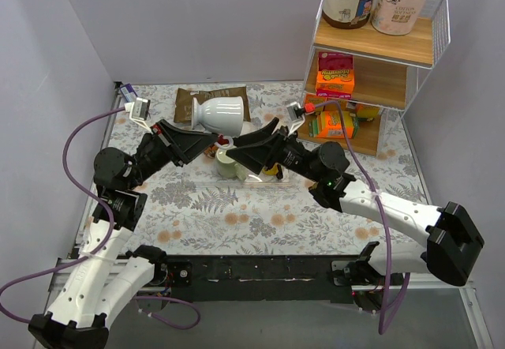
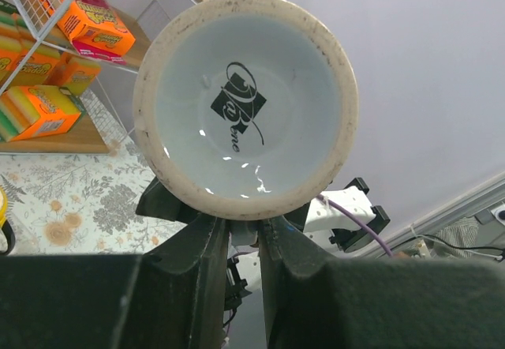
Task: Turn the mug right side up
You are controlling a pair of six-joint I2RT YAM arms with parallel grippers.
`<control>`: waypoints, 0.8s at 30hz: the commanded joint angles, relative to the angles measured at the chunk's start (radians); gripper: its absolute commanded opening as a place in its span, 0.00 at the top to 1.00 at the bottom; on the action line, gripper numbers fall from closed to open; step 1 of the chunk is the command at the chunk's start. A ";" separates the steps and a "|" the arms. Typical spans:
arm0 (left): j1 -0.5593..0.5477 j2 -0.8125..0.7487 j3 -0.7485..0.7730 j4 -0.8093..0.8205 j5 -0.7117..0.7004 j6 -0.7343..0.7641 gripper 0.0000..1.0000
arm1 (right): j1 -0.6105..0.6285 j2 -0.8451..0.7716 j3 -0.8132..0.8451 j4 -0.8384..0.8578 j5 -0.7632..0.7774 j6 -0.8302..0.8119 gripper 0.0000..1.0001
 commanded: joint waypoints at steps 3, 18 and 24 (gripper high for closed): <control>-0.001 -0.025 -0.025 0.122 -0.008 -0.017 1.00 | 0.037 0.011 0.097 0.105 0.034 -0.009 0.18; -0.004 -0.060 -0.114 0.212 -0.008 -0.047 1.00 | 0.063 0.085 0.097 0.231 0.137 0.092 0.50; -0.004 -0.079 -0.134 0.202 -0.009 -0.027 1.00 | 0.063 0.059 0.089 0.199 0.179 0.084 0.99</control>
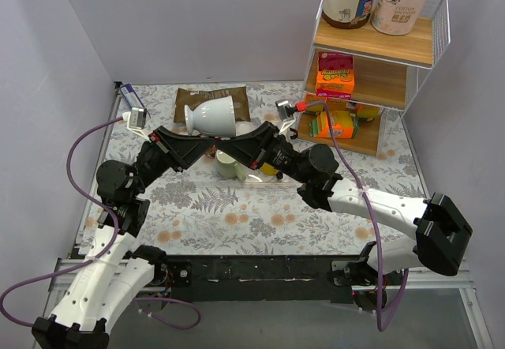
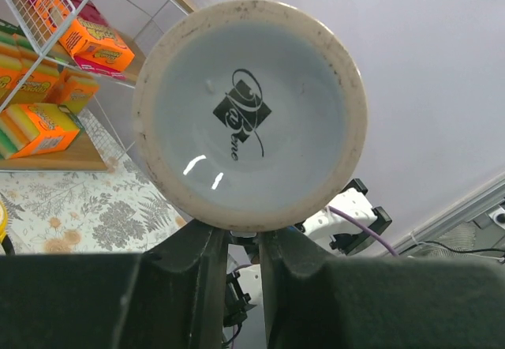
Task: Turn the mug right side up
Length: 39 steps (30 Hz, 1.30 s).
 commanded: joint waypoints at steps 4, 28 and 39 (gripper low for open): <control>-0.006 -0.032 -0.008 0.028 0.010 0.021 1.00 | -0.002 -0.050 0.017 0.061 0.088 -0.035 0.99; -0.004 -0.072 0.046 -0.623 -0.107 0.331 0.02 | -0.024 -0.504 0.207 -1.397 0.725 -0.249 0.99; -0.006 0.026 0.073 -0.653 -0.151 0.385 0.02 | -0.024 -0.586 0.070 -2.028 0.982 -0.053 0.99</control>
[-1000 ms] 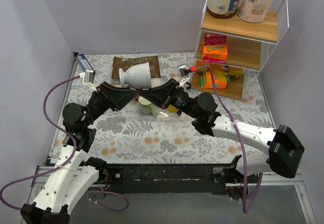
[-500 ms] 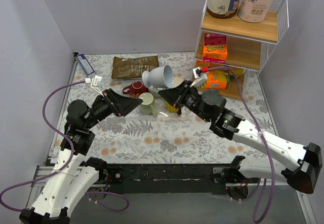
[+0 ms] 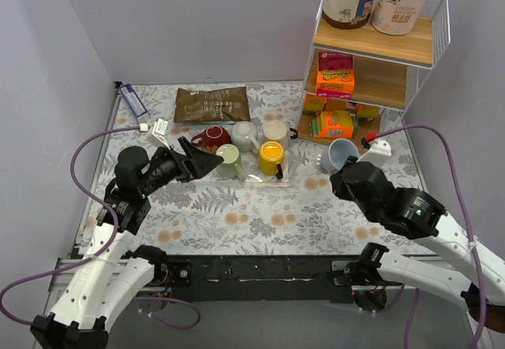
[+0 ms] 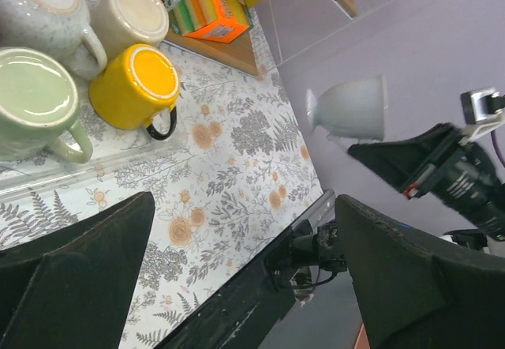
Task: Turn the mug right side up
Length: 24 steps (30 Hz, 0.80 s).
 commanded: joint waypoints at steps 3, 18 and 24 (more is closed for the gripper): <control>-0.004 0.032 0.032 -0.031 -0.033 0.041 0.02 | -0.002 0.020 -0.120 -0.132 0.119 0.105 0.99; -0.004 0.055 -0.020 -0.034 -0.061 0.052 0.02 | -0.060 -0.071 -0.413 -0.040 -0.035 0.178 0.99; -0.003 0.051 -0.022 -0.043 -0.067 0.062 0.02 | -0.062 -0.072 -0.492 -0.009 -0.058 0.218 0.99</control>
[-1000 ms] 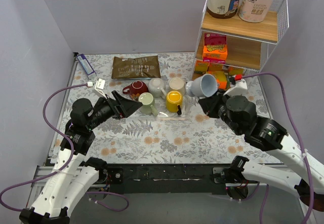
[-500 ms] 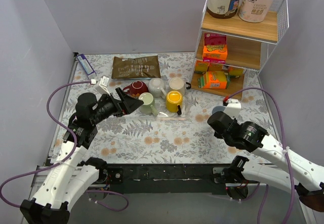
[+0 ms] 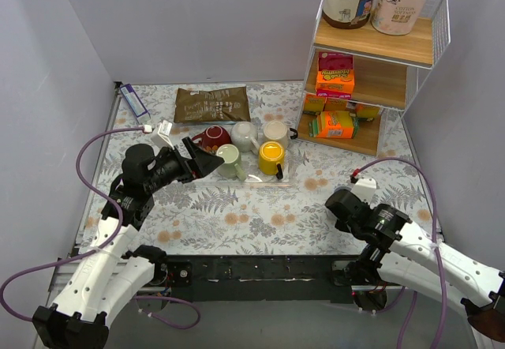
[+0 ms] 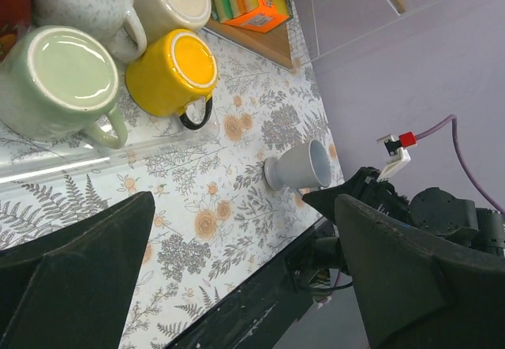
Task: Turn the mug right side up
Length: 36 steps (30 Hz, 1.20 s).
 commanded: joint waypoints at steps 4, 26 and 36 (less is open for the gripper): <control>-0.004 -0.023 -0.008 -0.025 -0.027 0.033 0.02 | -0.003 0.000 -0.021 0.088 0.024 0.068 0.99; -0.004 0.068 0.003 -0.112 -0.027 0.092 0.02 | -0.003 0.017 0.102 0.065 -0.071 -0.074 0.09; -0.004 0.170 -0.003 -0.019 0.048 0.086 0.02 | -0.003 -0.087 0.335 0.001 -0.077 -0.109 0.01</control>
